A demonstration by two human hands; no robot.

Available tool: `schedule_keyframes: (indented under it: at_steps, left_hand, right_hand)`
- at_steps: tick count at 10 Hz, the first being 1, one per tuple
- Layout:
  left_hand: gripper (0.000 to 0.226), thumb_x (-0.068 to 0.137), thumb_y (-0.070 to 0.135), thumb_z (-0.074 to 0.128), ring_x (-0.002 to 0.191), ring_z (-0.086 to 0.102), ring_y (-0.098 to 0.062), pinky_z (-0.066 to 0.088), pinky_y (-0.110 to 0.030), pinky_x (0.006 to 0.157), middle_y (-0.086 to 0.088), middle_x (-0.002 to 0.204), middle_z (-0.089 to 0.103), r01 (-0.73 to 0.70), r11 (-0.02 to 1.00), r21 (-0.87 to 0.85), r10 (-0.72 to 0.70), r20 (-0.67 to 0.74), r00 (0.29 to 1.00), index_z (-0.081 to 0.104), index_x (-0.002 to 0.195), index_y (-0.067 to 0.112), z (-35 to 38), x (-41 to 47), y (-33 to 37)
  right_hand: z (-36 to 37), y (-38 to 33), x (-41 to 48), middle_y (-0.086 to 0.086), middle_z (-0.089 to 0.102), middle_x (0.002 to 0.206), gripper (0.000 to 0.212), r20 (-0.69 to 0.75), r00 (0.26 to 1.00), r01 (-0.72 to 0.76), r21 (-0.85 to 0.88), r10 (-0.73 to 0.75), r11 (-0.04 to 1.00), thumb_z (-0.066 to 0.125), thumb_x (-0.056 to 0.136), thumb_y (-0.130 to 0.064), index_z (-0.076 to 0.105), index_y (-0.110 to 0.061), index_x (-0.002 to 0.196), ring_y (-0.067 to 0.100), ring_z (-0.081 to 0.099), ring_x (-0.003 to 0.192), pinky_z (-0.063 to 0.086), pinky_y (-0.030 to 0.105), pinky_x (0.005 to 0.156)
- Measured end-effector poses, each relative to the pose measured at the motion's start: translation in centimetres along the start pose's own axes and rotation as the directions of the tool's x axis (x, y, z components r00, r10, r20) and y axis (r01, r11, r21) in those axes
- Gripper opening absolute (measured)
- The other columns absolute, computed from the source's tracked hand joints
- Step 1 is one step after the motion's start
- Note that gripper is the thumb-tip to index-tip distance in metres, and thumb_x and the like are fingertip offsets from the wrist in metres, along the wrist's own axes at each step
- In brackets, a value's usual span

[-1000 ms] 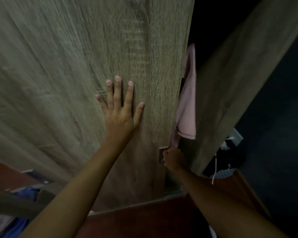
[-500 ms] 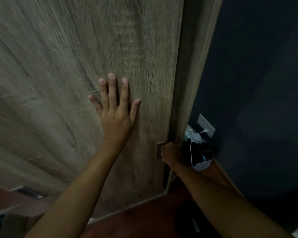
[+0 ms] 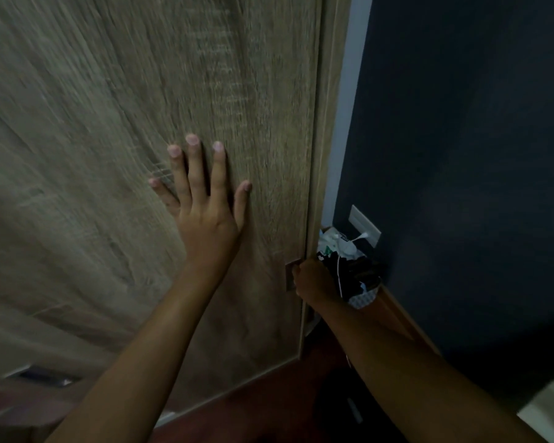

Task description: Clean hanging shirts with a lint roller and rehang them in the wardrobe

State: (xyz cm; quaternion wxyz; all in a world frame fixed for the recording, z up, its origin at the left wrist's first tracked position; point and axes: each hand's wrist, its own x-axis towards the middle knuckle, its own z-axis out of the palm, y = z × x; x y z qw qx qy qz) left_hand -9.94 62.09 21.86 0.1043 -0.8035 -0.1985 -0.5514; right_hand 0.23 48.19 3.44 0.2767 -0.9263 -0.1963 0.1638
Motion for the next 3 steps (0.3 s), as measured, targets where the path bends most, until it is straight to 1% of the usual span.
schedule_keyframes:
  at_steps: [1,2,3]
  left_hand:
    - [0.061,0.098,0.037,0.061,0.144,0.021,-0.045,0.000,-0.064,0.114,-0.029,0.152,0.035,0.066,0.995,-0.075,-0.062,0.054,0.997,0.041,0.147,0.006,-0.6,0.3,0.9]
    - [0.062,0.099,0.035,0.059,0.147,0.019,-0.046,0.002,-0.066,0.115,-0.028,0.156,0.029,0.049,0.961,-0.273,-0.019,0.111,0.994,0.039,0.148,0.004,-2.0,0.8,3.3]
    - [0.062,0.099,0.038,0.056,0.151,0.015,-0.036,0.004,-0.056,0.122,-0.021,0.159,0.027,-0.035,0.836,-0.548,0.166,0.190,0.968,0.039,0.149,0.005,-2.6,2.3,7.7]
  right_hand:
    - [-0.9,-0.2,-0.5,0.015,0.068,0.096,0.045,0.033,0.999,0.024,-0.033,-0.023,0.999,0.038,0.105,-0.036,0.067,-0.003,0.092,0.031,0.067,0.091,0.043,0.029,0.070]
    - [-3.6,1.0,-1.7,0.016,0.069,0.096,0.045,0.065,0.994,0.092,-0.094,-0.086,0.991,0.039,0.104,-0.037,0.066,-0.004,0.091,0.030,0.066,0.090,0.046,0.029,0.071]
    - [-9.4,3.8,-2.3,0.015,0.070,0.096,0.042,-0.046,0.998,0.027,-0.172,-0.035,0.985,0.041,0.101,-0.040,0.067,-0.008,0.093,0.033,0.066,0.090,0.047,0.032,0.072]
